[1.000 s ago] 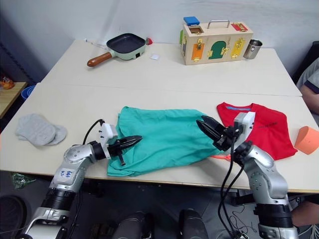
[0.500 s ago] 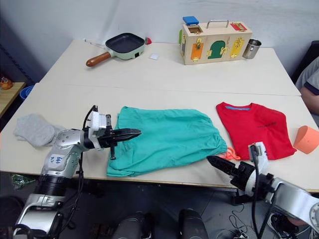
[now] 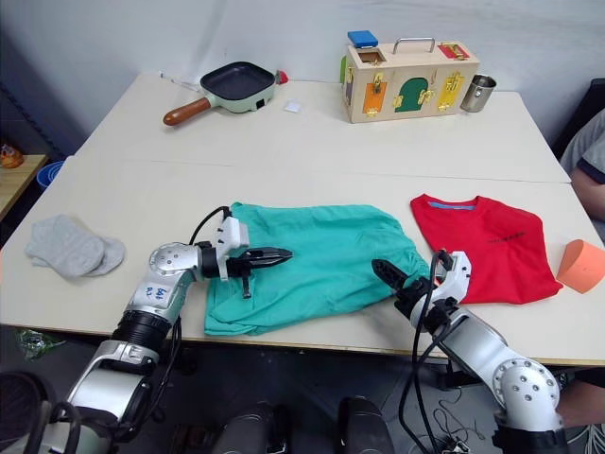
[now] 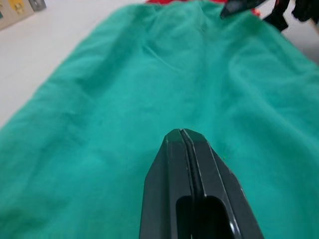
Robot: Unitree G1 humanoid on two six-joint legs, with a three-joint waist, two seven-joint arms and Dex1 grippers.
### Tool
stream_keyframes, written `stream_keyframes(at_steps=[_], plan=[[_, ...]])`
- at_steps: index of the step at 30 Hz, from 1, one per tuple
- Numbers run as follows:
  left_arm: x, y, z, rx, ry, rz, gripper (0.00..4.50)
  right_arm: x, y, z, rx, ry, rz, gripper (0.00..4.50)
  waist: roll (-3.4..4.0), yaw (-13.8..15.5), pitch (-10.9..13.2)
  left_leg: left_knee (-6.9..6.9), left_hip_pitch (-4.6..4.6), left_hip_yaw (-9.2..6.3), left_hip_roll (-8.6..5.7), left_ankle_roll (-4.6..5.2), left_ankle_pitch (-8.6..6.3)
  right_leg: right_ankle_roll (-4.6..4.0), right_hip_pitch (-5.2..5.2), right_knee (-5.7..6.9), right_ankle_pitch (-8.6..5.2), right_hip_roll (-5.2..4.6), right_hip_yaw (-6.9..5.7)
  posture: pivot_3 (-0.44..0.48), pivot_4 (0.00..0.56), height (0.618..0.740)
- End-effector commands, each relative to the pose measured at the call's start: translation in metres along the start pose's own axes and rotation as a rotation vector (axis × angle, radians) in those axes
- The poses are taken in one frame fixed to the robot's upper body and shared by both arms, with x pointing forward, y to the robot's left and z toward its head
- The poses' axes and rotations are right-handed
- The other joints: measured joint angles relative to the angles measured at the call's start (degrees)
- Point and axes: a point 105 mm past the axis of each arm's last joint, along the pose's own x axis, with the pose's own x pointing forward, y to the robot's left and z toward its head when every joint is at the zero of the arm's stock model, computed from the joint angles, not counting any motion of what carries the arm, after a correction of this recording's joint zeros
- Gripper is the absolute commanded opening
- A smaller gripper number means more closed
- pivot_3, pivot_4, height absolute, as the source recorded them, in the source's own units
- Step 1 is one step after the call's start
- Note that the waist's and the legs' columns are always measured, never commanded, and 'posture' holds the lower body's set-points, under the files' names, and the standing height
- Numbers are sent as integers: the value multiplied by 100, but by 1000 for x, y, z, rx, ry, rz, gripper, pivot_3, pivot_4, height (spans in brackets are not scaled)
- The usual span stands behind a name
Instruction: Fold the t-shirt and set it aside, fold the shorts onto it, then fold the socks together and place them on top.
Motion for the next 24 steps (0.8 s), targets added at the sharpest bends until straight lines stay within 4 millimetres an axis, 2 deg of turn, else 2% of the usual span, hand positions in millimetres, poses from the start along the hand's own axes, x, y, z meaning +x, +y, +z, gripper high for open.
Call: stream_keyframes(at_steps=[1,4,10,12,14,16,18,20,24], plan=[[2,1,-3,-1,34,9,0,14,-6,-2,-58,-34,-35,4479,0,-11,0,0,1,0,0,0,0,0,0,0,0,0,1,0,150,740],[1,2,-11,-32,62,43,0,25,-11,3,-115,-111,-62,3887,0,-22,-1,0,3,0,1,0,0,0,0,3,0,0,1,0,150,740],[-1,2,-16,-65,57,73,0,36,6,5,-169,-160,51,2022,0,-24,-1,-1,2,1,-1,0,0,0,-1,4,0,0,1,0,150,740],[-2,4,-16,-71,52,89,0,37,10,10,-192,-198,71,1249,2,-37,0,-1,1,2,0,-1,0,0,-5,7,0,0,1,0,150,740],[-4,7,-15,-84,39,121,0,36,16,20,-248,-273,92,631,3,-43,0,-2,0,1,0,-2,1,0,-6,8,0,0,1,0,150,740],[-7,12,-14,-94,39,166,0,33,29,31,-395,-348,139,16,3,-54,1,-2,0,1,0,-2,0,0,-7,8,0,-1,1,0,150,740],[-14,18,-14,-115,50,223,0,29,60,32,-664,-385,274,16,8,-70,4,-2,-1,2,-2,-2,0,0,-8,8,0,-1,1,0,150,740],[-23,21,-13,-149,57,259,0,27,89,17,-922,-360,435,16,12,-115,6,-2,-6,6,-6,0,0,1,-13,8,1,-2,2,0,150,740],[-35,17,-12,-207,68,289,0,23,116,-17,-1193,-297,651,16,12,-168,6,-11,-1,6,3,-16,5,1,-16,11,0,5,0,0,150,740]])
